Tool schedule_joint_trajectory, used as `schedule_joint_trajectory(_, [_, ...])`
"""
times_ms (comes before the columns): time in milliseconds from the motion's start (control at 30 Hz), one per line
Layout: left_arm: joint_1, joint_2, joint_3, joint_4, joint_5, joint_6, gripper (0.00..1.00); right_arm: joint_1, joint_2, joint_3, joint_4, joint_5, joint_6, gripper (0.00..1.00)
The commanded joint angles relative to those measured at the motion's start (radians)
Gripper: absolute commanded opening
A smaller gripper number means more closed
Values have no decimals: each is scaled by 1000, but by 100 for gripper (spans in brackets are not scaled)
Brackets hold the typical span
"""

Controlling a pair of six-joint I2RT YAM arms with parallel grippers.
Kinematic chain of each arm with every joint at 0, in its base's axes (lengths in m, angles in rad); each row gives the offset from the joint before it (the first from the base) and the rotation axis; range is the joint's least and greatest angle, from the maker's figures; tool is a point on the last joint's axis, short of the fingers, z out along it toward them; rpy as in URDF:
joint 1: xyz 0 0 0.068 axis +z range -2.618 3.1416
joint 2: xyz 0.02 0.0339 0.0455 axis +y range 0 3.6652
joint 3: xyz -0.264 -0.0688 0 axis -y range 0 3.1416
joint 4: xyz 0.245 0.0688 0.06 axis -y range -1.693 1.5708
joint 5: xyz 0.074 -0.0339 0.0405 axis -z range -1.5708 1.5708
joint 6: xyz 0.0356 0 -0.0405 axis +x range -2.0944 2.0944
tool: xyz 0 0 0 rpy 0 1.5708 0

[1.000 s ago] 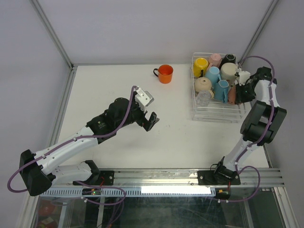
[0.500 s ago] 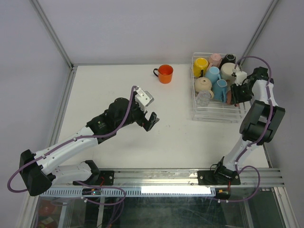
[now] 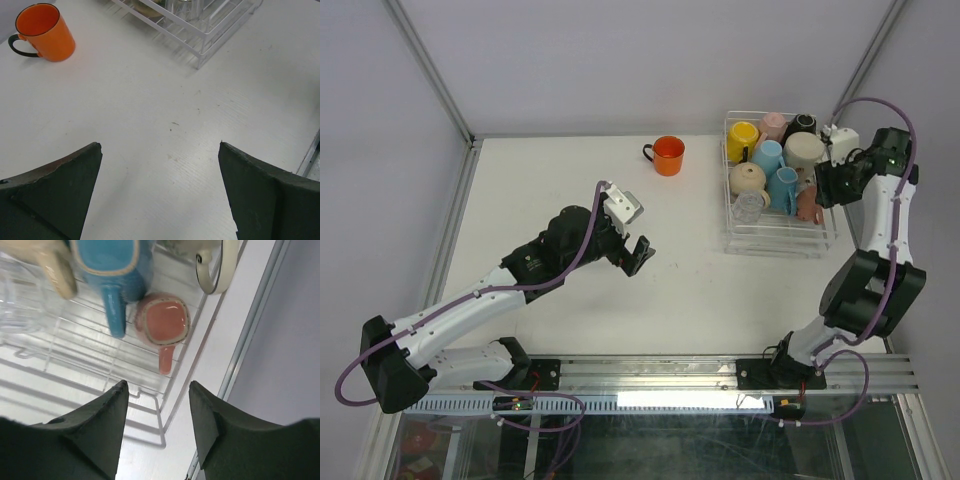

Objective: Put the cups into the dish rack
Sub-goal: Turn the cup upside down in the dish rack.

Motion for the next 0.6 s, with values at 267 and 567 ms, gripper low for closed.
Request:
schedule_joint_trajectory(267, [18,-20,-19,52,-23,16,99,58,-479,-253,193,-743,258,55])
schedule_joint_trajectory(567, [85,27,-15,53,0,-14,99,128,-744,-694,815,-1000,692,60])
